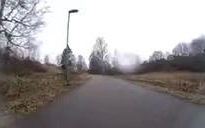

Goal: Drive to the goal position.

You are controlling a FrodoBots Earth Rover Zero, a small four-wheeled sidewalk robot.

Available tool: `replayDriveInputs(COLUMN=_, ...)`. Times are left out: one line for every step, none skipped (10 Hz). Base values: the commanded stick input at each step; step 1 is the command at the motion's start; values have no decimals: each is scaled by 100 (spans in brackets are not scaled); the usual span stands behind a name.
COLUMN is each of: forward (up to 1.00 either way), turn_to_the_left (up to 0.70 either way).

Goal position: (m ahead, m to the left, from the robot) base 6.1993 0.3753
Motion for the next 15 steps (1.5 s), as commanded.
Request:
replayDriveInputs(forward=70, turn_to_the_left=0)
replayDriveInputs(forward=70, turn_to_the_left=0)
replayDriveInputs(forward=70, turn_to_the_left=0)
replayDriveInputs(forward=70, turn_to_the_left=0)
replayDriveInputs(forward=70, turn_to_the_left=0)
replayDriveInputs(forward=70, turn_to_the_left=0)
replayDriveInputs(forward=70, turn_to_the_left=0)
replayDriveInputs(forward=70, turn_to_the_left=0)
replayDriveInputs(forward=70, turn_to_the_left=0)
replayDriveInputs(forward=70, turn_to_the_left=0)
replayDriveInputs(forward=70, turn_to_the_left=0)
replayDriveInputs(forward=70, turn_to_the_left=0)
replayDriveInputs(forward=70, turn_to_the_left=0)
replayDriveInputs(forward=70, turn_to_the_left=0)
replayDriveInputs(forward=70, turn_to_the_left=0)
